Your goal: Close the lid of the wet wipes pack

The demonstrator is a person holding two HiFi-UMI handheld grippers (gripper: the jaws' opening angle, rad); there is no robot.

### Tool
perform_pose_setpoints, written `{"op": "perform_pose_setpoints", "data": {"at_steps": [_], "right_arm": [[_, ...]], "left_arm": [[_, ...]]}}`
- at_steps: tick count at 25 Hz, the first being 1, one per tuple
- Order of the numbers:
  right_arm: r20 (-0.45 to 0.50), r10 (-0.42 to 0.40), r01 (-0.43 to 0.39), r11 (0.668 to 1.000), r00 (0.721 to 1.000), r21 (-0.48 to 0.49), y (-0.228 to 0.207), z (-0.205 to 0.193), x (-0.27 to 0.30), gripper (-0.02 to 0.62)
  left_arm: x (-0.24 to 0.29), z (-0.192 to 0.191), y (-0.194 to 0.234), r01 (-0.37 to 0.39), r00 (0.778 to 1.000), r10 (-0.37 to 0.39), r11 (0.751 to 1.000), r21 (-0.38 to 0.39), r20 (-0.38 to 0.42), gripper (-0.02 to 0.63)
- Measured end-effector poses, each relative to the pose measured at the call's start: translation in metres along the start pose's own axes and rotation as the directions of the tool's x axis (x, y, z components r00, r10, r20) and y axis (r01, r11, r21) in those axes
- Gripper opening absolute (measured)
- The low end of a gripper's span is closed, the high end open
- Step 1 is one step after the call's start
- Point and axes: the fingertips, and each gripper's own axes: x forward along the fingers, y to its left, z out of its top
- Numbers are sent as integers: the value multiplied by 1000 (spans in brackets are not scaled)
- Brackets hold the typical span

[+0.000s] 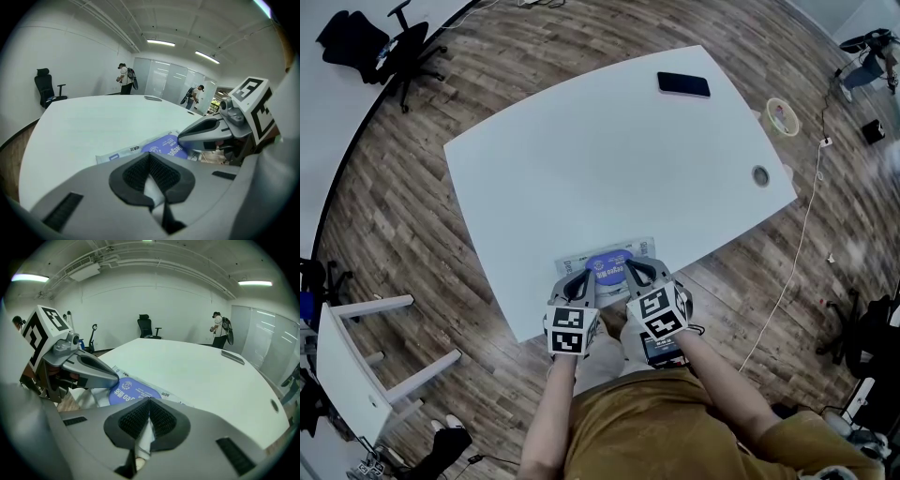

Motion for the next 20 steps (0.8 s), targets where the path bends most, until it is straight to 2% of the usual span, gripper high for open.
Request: {"op": "perform_pose_setpoints", "data": {"at_steps": [4, 11, 20], "right_arm": [[-8, 3, -3, 1000, 1000, 9, -1, -1, 1, 9], [-17, 11, -11, 1000, 1000, 16, -1, -2, 2, 9], [24, -12, 11, 1000, 1000, 24, -3, 3, -10, 9]], "left_arm": [[2, 0, 0, 19, 1000, -19, 999, -27, -11, -6], [2, -1, 0, 20, 1000, -20, 999, -31, -17, -6], [-7, 0, -2, -21, 1000, 22, 999, -34, 8, -6]]}}
